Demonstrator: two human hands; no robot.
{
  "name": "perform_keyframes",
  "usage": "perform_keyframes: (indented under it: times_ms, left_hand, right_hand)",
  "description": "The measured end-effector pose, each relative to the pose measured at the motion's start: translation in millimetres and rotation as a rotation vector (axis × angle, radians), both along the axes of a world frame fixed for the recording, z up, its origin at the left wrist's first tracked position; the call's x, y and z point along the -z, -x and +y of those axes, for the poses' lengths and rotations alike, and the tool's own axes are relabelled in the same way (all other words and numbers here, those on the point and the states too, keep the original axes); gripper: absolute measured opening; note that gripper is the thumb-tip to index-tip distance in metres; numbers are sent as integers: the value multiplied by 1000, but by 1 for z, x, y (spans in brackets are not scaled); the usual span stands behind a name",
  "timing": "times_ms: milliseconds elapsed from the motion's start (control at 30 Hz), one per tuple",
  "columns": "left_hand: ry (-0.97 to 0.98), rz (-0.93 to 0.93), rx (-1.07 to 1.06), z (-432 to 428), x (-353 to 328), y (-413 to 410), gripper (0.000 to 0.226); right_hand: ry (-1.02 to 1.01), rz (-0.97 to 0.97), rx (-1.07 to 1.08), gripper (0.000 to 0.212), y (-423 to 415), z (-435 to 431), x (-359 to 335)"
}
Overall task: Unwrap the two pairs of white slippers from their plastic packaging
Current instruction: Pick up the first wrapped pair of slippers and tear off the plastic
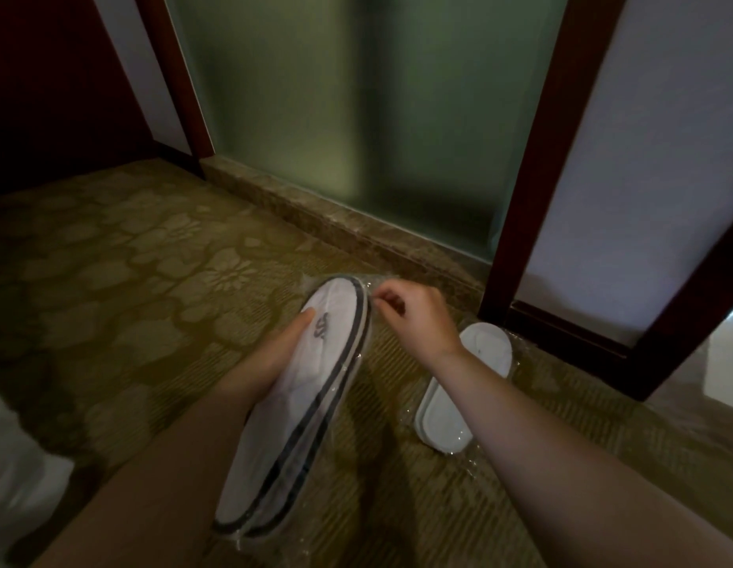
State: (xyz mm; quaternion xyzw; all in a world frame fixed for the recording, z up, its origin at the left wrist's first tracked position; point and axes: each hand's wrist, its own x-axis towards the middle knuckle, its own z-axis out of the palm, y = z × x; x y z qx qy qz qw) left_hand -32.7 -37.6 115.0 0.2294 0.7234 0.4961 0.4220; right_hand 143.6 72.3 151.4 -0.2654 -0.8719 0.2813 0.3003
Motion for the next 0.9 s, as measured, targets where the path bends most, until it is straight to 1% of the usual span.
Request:
perform_keyframes:
  times_ms: [67,233,400,500,533,600,667,800,833,900]
  left_hand:
    - [-5,1,23,-1,-1,0,88]
    - [-27,31,14,1,4,2,77]
    - [10,44,17,-1,6,3,81]
    - [3,72,-28,-1,7,6,83]
    - [2,76,-31,-2,7,6,82]
    - [19,57,-1,-3,8,7,82]
    - [35,49,19,-4,8,7,87]
    - [50,73,10,-5,7,7,106]
    - [58,80,4,-5,8,7,105]
    - [65,94,-19,-4,11,7,93]
  right_hand:
    - [0,-2,18,13,0,0,1]
    - [-20,3,51,8,2,3,4]
    - [-8,5,24,8,1,1,5]
    - [19,-41,-14,13,1,-1,5]
    - [11,-50,-17,15,1,-1,5]
    - [-29,-46,-6,11,1,-2,6]
    - [-78,-31,30,5,1,-1,6]
    - [-111,-12,68,6,2,1,8]
    - [-115,-11,67,6,2,1,9]
    - [-124,-8,70,7,2,1,11]
